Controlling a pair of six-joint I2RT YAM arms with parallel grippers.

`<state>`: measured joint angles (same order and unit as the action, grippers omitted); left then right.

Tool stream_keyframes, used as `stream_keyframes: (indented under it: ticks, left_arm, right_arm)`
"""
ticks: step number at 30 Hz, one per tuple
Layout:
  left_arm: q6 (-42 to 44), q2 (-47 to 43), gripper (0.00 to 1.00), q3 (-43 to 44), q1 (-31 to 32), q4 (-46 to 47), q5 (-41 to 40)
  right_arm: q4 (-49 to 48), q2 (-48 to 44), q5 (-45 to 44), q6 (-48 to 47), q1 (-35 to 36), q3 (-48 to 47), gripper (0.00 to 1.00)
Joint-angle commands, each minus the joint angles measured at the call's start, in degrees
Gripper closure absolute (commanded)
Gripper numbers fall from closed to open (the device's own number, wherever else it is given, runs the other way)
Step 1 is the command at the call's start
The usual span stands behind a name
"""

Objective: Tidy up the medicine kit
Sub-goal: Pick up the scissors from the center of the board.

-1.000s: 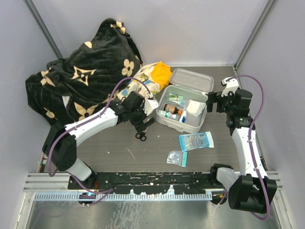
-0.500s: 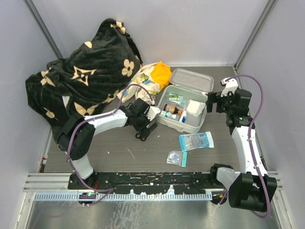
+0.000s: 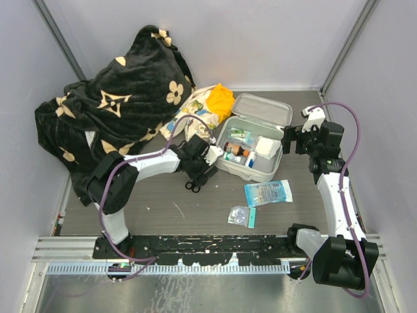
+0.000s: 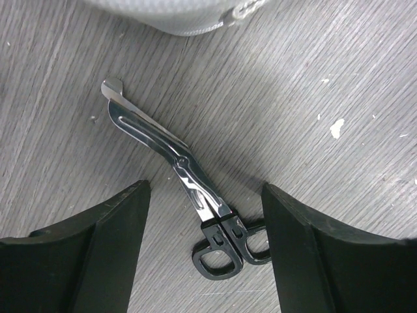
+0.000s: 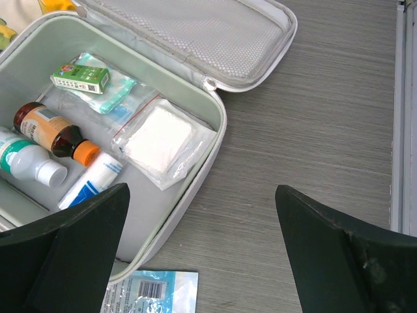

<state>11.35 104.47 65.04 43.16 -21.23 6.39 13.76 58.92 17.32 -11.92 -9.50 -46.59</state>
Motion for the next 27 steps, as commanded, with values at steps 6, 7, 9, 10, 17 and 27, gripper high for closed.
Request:
stream_keyframes:
  ticks: [6,7,9,10,17,27]
  left_arm:
    - [0.15,1.98,0.38,2.34,0.75,1.93,0.71]
    - [0.30,2.23,0.40,2.33,0.71,1.79,0.64]
    - [0.88,2.62,0.43,2.15,0.77,1.53,0.33]
    - [1.19,2.71,0.45,2.14,0.67,1.27,0.24]
    - [4.10,3.27,0.56,2.99,0.58,-2.62,0.26]
    - [7.80,-1.12,0.70,3.64,-0.24,-12.48,1.51]
  right_arm:
    - [-1.65,-0.77,1.49,-0.47,-0.19,-0.58,0.00]
    - [-1.68,-0.86,1.49,-0.47,-0.22,-0.61,0.00]
    - [-1.67,-0.84,1.54,-0.47,-0.18,-0.59,0.00]
    - [-1.69,-0.81,1.57,-0.47,-0.19,-0.61,0.00]
    - [-1.63,-0.29,2.01,-0.46,-0.20,-0.58,0.00]
    - [-1.54,-0.14,1.99,-0.48,-0.24,-0.59,0.00]
